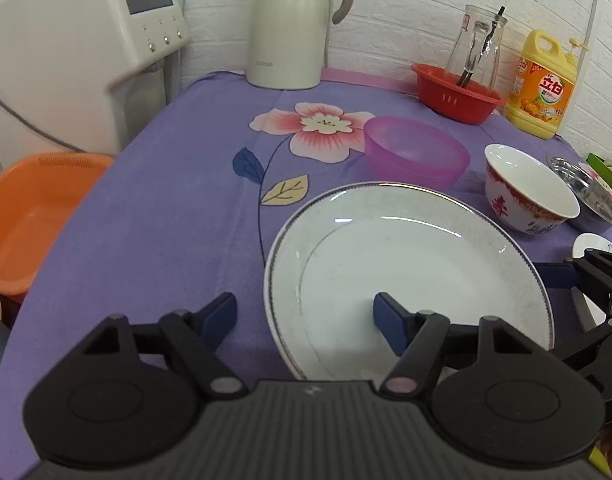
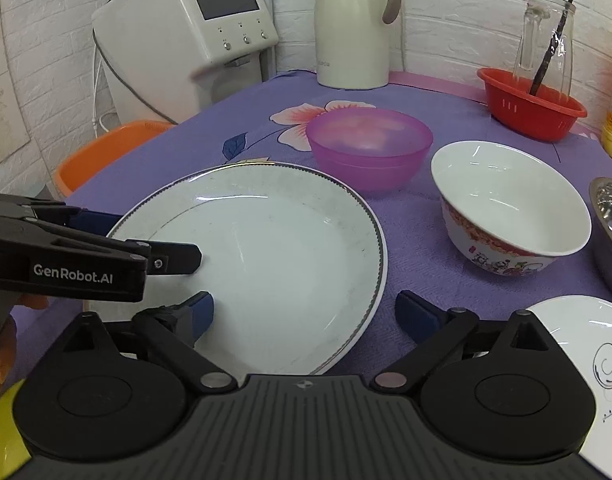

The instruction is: Organize plates and bowls

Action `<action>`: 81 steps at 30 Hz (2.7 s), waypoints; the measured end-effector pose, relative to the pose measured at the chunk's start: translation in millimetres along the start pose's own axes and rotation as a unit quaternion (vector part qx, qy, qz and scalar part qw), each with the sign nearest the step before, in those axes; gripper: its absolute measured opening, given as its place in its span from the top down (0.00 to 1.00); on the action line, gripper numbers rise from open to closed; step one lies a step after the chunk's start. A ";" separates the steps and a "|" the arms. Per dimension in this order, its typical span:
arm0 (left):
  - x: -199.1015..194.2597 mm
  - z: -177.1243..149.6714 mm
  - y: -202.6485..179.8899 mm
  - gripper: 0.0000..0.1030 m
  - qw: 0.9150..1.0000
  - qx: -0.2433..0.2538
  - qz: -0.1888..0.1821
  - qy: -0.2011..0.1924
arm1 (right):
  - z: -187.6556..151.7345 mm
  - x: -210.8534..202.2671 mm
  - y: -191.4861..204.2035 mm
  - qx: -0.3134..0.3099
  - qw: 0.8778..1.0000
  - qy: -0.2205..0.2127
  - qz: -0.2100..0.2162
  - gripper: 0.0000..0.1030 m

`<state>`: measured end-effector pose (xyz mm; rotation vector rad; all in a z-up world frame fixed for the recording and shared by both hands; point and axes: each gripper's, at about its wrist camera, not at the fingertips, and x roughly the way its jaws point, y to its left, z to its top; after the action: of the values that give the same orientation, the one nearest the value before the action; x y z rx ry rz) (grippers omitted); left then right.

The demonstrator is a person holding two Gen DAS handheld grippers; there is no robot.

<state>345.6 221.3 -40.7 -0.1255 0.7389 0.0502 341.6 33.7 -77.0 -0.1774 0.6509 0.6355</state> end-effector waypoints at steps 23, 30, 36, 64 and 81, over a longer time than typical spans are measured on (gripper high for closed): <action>0.5 2.1 -9.9 0.53 1.000 0.007 -0.010 -0.003 | -2.3 -3.1 5.4 -0.011 0.999 -0.030 0.007 0.00; -11.8 8.2 -12.0 0.56 1.000 -0.001 -0.010 -0.019 | 1.6 -15.2 6.2 0.000 0.999 -0.039 0.009 0.00; -39.5 6.6 -17.3 0.57 0.999 0.004 -0.011 -0.034 | 4.5 -36.7 12.6 0.008 0.998 -0.053 0.012 0.00; -129.6 -121.3 -47.6 0.57 0.999 -0.008 -0.027 -0.020 | -110.6 -133.8 76.7 -0.001 0.999 -0.042 -0.024 0.00; -143.1 -88.2 -67.3 0.30 0.996 0.004 -0.026 -0.087 | -102.9 -163.9 36.2 0.073 0.992 -0.105 -0.022 0.00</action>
<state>187.0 142.8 -2.2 -0.1310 0.5623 0.0084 166.6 -54.0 -56.0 0.0105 0.4867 0.5524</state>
